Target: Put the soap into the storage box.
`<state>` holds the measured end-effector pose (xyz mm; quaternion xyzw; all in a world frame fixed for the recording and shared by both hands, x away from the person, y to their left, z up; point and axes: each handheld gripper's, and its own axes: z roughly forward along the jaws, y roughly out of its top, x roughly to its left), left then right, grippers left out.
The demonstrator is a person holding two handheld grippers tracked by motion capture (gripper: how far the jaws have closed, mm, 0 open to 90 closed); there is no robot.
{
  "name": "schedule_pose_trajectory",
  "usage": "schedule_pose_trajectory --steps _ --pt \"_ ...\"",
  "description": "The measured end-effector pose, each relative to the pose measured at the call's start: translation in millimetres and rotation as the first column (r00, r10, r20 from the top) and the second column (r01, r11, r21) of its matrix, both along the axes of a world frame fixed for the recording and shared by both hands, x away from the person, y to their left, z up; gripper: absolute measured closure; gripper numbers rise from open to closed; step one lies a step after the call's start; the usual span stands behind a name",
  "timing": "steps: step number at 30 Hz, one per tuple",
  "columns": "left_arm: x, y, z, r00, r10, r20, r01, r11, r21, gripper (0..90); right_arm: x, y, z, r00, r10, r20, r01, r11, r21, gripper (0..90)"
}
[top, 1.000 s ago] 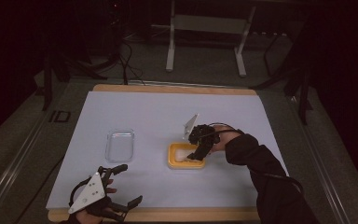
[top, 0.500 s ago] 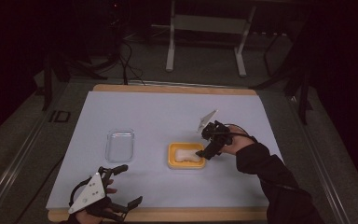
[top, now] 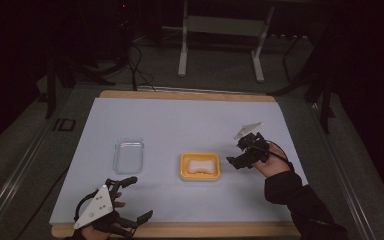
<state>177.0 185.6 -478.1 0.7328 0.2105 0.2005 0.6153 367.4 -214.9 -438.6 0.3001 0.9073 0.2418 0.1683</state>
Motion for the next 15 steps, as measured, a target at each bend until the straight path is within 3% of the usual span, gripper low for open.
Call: schedule_pose_trajectory --steps 9,15 --pt "0.3 -0.6 -0.2 1.0 0.0 -0.004 0.0 1.0 0.002 0.7 -8.0 -24.7 -9.5 0.9947 -0.102 0.012 0.101 0.992 0.081 13.4" --pt "0.2 -0.5 -0.3 1.0 -0.002 -0.005 0.002 1.0 0.004 0.7 -19.5 -36.6 -15.0 0.9858 -0.166 0.026 0.162 0.98 0.119 13.8"
